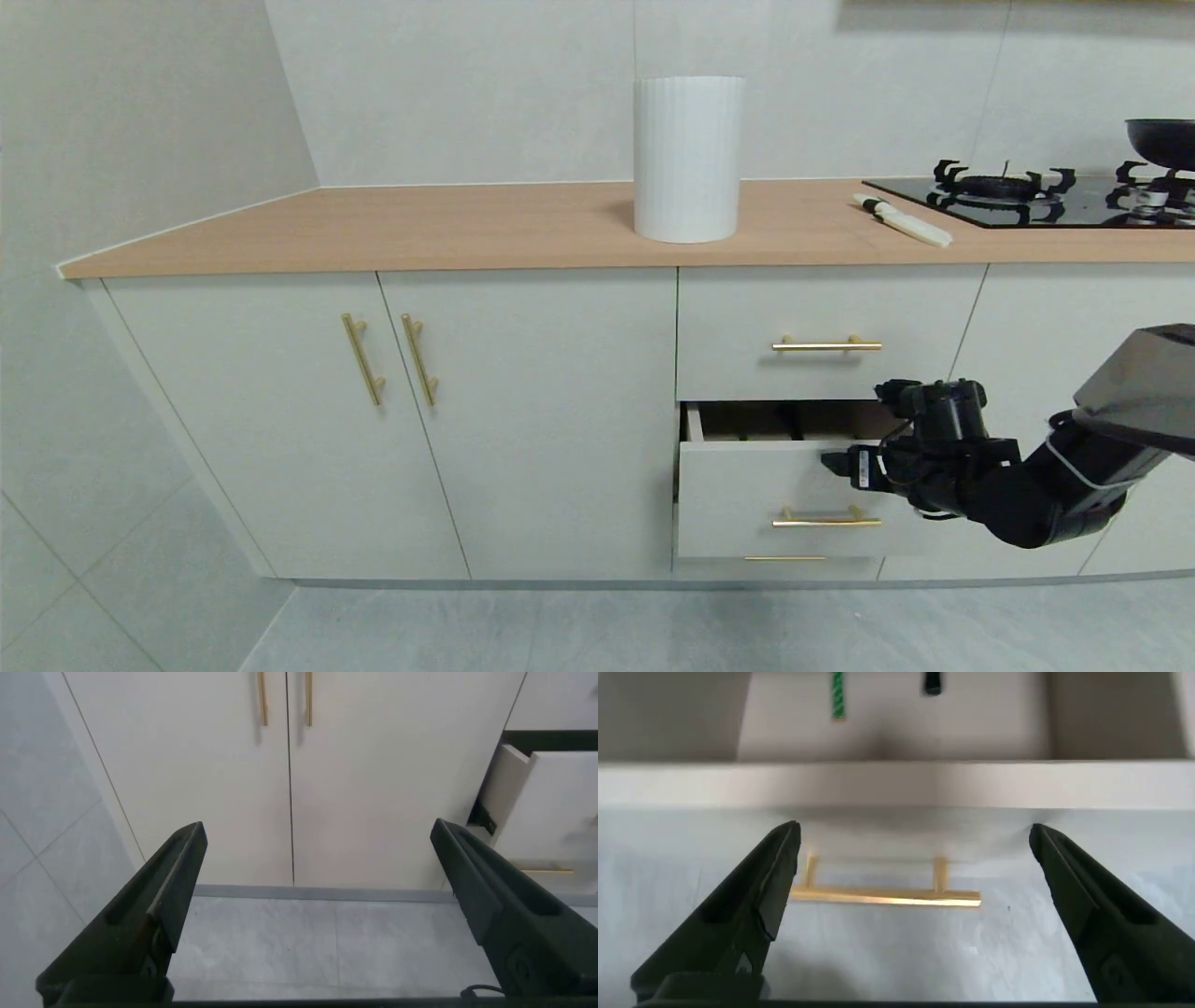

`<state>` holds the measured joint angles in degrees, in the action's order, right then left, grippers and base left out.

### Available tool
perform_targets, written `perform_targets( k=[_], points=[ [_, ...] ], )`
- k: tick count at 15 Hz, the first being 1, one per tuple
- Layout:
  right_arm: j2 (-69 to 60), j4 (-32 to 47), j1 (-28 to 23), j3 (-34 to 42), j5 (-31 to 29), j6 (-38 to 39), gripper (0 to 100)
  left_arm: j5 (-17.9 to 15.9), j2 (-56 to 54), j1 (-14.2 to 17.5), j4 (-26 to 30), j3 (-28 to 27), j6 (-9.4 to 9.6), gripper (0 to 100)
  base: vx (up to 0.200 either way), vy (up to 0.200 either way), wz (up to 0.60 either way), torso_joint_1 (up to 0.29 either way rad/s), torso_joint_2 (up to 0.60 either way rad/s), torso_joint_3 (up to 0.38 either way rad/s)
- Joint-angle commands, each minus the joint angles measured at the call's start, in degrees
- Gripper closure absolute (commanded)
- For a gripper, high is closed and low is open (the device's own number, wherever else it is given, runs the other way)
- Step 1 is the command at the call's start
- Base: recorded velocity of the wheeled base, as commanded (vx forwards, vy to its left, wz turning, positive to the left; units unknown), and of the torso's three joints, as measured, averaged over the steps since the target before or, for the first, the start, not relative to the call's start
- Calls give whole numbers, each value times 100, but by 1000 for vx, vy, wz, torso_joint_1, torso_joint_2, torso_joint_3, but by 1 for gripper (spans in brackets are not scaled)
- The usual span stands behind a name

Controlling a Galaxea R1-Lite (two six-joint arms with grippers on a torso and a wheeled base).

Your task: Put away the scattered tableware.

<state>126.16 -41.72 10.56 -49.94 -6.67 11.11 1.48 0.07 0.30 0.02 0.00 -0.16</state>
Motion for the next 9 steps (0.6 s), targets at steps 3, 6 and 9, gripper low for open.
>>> perform_targets(
  k=[3, 6, 9],
  points=[
    [585, -12, 17, -507, -344, 419, 0, 2, 1, 5, -2, 0, -2, 0, 0, 0, 0, 0, 0, 0],
    [928, -30, 17, -885, -546, 621, 0, 2, 1, 5, -2, 0, -2, 0, 0, 0, 0, 0, 0, 0],
    [1104, -117, -1, -1202, -564, 964, 0, 2, 1, 5, -2, 0, -2, 0, 0, 0, 0, 0, 0, 0]
  ],
)
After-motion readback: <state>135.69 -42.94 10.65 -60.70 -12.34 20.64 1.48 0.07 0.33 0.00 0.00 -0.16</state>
